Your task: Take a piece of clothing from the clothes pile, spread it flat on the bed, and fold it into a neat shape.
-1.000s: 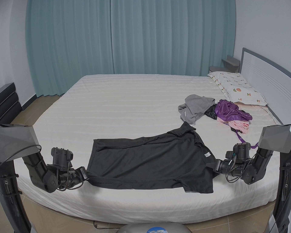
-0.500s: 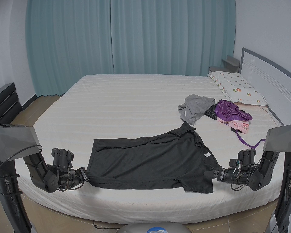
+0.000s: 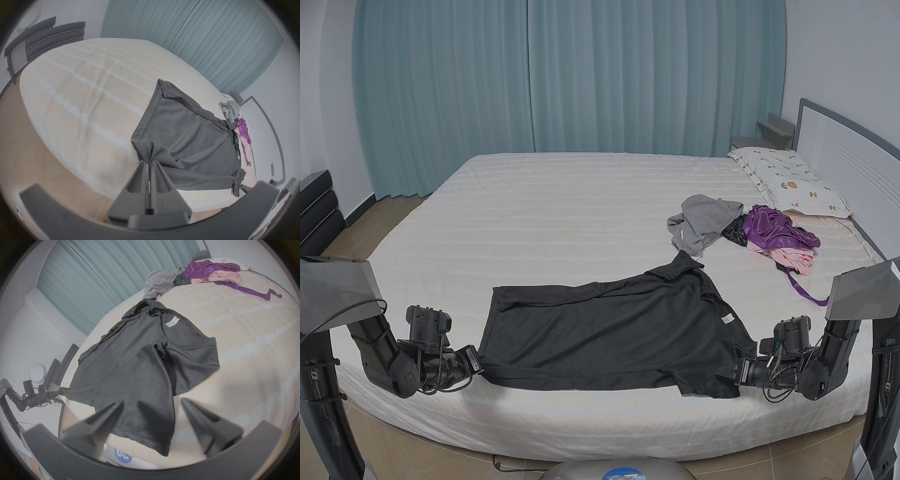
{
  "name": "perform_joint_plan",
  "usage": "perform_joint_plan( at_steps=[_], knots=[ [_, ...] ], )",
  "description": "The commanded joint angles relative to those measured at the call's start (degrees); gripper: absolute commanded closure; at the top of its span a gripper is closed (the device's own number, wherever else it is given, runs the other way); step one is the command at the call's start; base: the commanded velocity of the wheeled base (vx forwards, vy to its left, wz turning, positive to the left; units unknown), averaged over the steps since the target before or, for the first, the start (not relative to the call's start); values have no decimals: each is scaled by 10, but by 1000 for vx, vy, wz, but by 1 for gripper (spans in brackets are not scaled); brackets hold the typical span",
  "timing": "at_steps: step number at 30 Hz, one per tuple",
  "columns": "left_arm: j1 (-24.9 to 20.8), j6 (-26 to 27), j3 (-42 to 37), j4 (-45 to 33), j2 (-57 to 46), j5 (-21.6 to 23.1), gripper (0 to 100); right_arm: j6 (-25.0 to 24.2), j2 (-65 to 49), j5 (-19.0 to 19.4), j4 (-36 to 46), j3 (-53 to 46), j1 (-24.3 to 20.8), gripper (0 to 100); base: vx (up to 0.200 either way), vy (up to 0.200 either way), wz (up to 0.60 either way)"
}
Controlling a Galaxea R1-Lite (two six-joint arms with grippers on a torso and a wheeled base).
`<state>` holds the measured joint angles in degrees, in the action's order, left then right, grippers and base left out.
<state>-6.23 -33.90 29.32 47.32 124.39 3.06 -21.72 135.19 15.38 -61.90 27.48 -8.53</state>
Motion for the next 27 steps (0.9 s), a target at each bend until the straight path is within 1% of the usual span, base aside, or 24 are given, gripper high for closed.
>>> perform_joint_plan(
  at_steps=[1,5,7,8,9,10,11,12,13,15,18,19,21,22,27],
  knots=[
    [0,0,-1,0,-1,0,100,1,-6,0,-1,-15,-2,100,0,0,0],
    [1,1,-2,0,-4,0,100,1,-43,11,-1,-50,19,100,0,0,0],
    [3,4,-5,0,-7,0,100,0,-67,30,-2,-74,34,100,0,0,0],
    [3,4,-5,0,-7,0,100,0,-67,30,-2,-74,34,100,0,0,0],
    [4,6,-7,-2,-13,0,100,0,-87,54,-3,-99,48,100,0,0,0],
    [4,6,-7,-2,-13,0,100,0,-87,54,-3,-99,48,100,0,0,0],
    [6,7,-7,-4,-19,0,100,1,-103,74,-6,-128,56,100,0,0,0],
    [7,9,-8,-5,-21,0,100,3,-112,83,-7,-146,62,100,0,0,0],
    [7,9,-8,-5,-21,0,100,3,-113,83,-7,-146,62,100,0,0,0],
    [8,9,-11,-7,-27,0,100,13,-130,96,-8,-184,65,100,0,0,0],
    [7,16,-17,-7,-28,0,100,24,-135,97,-8,-207,66,100,0,0,0],
    [7,36,-26,-7,-28,0,100,34,-135,97,-8,-223,66,100,0,0,0],
    [8,48,-32,-7,-28,0,100,41,-132,97,-8,-229,66,100,0,0,0],
    [8,66,-41,-7,-29,0,100,55,-125,97,-8,-235,66,100,0,0,0],
    [8,73,-44,-6,-28,0,100,79,-116,97,-8,-255,57,100,0,0,0]
  ],
)
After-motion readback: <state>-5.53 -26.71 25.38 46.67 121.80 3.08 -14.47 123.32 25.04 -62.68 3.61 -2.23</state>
